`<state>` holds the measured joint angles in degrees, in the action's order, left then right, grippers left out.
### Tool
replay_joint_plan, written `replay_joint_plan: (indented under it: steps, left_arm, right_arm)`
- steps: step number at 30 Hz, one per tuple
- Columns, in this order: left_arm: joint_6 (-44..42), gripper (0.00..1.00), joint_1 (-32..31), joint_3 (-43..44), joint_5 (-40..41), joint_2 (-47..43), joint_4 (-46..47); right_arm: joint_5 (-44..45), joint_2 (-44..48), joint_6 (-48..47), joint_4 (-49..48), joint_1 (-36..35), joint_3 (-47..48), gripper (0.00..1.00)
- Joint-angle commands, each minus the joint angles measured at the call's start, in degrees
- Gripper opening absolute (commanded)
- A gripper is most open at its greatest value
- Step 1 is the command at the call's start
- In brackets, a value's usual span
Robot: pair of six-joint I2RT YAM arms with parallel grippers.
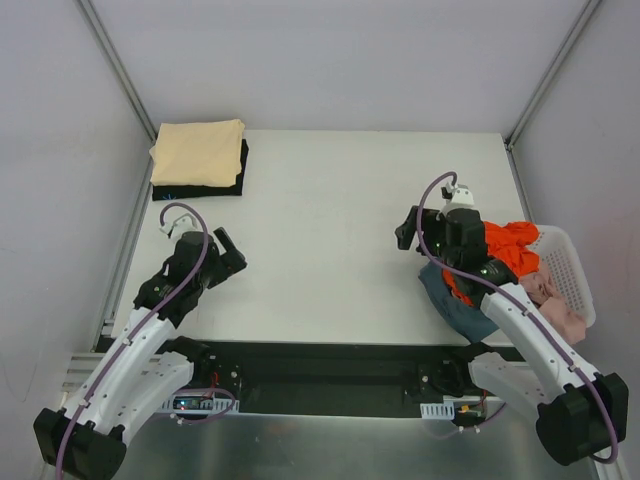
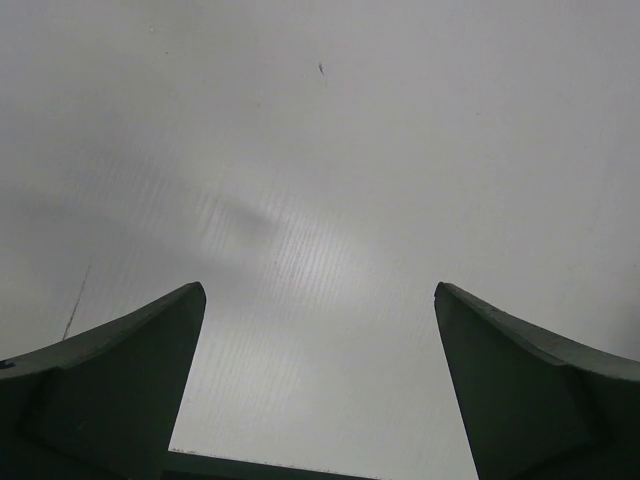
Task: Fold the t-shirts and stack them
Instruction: Grab crumpled tshirt from bin with the right arm
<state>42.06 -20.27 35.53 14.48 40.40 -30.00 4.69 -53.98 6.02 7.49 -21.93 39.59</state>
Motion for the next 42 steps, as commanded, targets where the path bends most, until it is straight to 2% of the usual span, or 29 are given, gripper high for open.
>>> replay_joint_plan:
  steps: [1,5,9,11,13,18,25,28,31,32,34,35,38,40,42]
  left_arm:
    - [-0.75,0.99,-0.29,1.38,2.65,-0.76,-1.2]
    - [-0.67,0.99,-0.29,1.91,3.27,-0.15,-1.2]
    - [-1.37,0.99,-0.29,1.83,5.29,0.9,-1.03]
    - [-1.11,0.99,-0.29,1.39,5.65,1.17,-0.68]
    - [-1.19,0.99,-0.29,0.77,5.21,1.34,0.29]
    - [-3.74,0.99,-0.29,0.15,4.68,2.57,3.36]
    - [-4.8,0.99,-0.29,-0.9,4.24,3.81,4.68]
    - [-4.71,0.99,-0.29,-1.43,4.15,3.81,5.21]
    - [-5.24,0.99,-0.29,-1.51,4.41,4.07,5.3]
    - [-5.24,0.99,-0.29,-1.51,5.03,4.07,5.21]
    - [-5.32,0.99,-0.29,-1.43,5.21,4.51,5.3]
    - [-5.41,0.99,-0.29,-1.17,5.03,4.6,5.3]
    - [-5.76,0.99,-0.29,-0.81,4.59,5.04,5.56]
    - [-5.5,0.99,-0.29,-0.9,4.33,5.56,6.0]
    - [-5.59,0.99,-0.29,-0.81,3.28,6.18,6.44]
  right_arm:
    - [3.29,2.64,1.36,-2.04,-0.13,0.74,0.97]
    - [8.92,5.19,1.28,1.82,-0.13,2.76,0.97]
    - [18.84,5.55,1.97,13.3,0.4,7.68,0.97]
    - [22.12,4.5,4.42,18.33,3.1,11.1,0.97]
    - [20.2,4.23,5.4,23.44,6.18,11.91,0.97]
    - [12.55,4.23,9.71,28.98,20.95,10.68,0.97]
    - [9.73,-1.82,9.62,33.91,25.97,11.73,0.97]
    - [6.74,-4.99,9.88,34.61,27.03,11.12,1.0]
    - [5.69,-7.1,10.41,34.97,27.82,9.89,0.93]
    - [5.42,-7.28,10.59,34.62,27.82,8.84,0.75]
    - [5.77,-6.23,10.68,34.09,27.91,7.87,0.56]
    - [6.38,-5.45,10.76,34.26,27.91,7.61,0.41]
    - [9.28,-1.14,10.77,35.14,27.91,8.83,0.28]
    - [10.51,2.63,10.24,35.58,27.91,10.85,0.24]
    - [12.26,5.97,8.49,36.28,27.91,13.21,0.15]
